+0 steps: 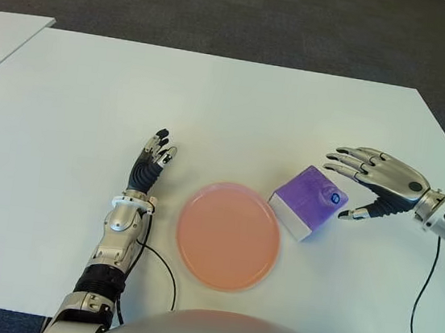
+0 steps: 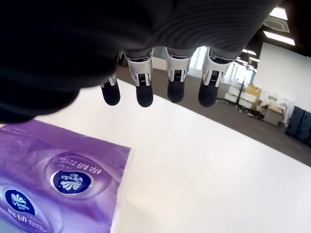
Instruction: Put the tissue paper into the plate.
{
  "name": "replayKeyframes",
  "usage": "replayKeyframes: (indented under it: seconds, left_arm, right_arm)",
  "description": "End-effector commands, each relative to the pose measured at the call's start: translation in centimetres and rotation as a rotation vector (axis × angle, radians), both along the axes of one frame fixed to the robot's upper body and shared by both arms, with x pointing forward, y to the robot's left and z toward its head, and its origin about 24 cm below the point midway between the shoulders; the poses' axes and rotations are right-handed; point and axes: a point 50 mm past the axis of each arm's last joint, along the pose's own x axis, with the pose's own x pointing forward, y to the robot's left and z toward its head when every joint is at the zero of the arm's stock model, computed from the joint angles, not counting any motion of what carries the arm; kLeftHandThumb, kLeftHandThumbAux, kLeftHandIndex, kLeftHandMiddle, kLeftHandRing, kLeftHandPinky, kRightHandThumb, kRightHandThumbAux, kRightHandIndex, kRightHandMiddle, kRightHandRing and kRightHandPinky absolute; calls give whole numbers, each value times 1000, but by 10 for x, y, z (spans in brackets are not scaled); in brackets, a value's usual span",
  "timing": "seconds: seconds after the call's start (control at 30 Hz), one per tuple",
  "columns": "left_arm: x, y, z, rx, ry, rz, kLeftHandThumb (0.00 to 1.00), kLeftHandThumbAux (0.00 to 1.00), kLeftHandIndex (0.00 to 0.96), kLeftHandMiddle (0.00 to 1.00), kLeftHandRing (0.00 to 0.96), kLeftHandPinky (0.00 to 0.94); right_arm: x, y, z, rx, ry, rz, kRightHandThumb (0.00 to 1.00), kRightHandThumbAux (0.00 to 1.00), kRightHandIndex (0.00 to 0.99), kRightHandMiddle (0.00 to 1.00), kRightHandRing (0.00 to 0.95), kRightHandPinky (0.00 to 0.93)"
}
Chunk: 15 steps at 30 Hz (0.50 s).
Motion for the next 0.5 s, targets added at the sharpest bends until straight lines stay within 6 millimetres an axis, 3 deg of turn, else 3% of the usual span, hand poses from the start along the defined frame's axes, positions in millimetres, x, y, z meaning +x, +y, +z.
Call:
replayKeyframes:
  seconds: [0.03, 0.5]
  left_arm:
    - [-15, 0, -23, -16, 124, 22, 0, 459, 0, 0, 0, 0]
    - [-16, -1, -23, -18, 122, 15, 0, 457, 0, 0, 0, 0]
  right_arm:
    - [-1, 12, -1, 22, 13, 45, 396, 235, 0, 0, 0, 0]
    - [-3, 26, 6, 40, -48, 163, 362, 262, 0, 0, 0, 0]
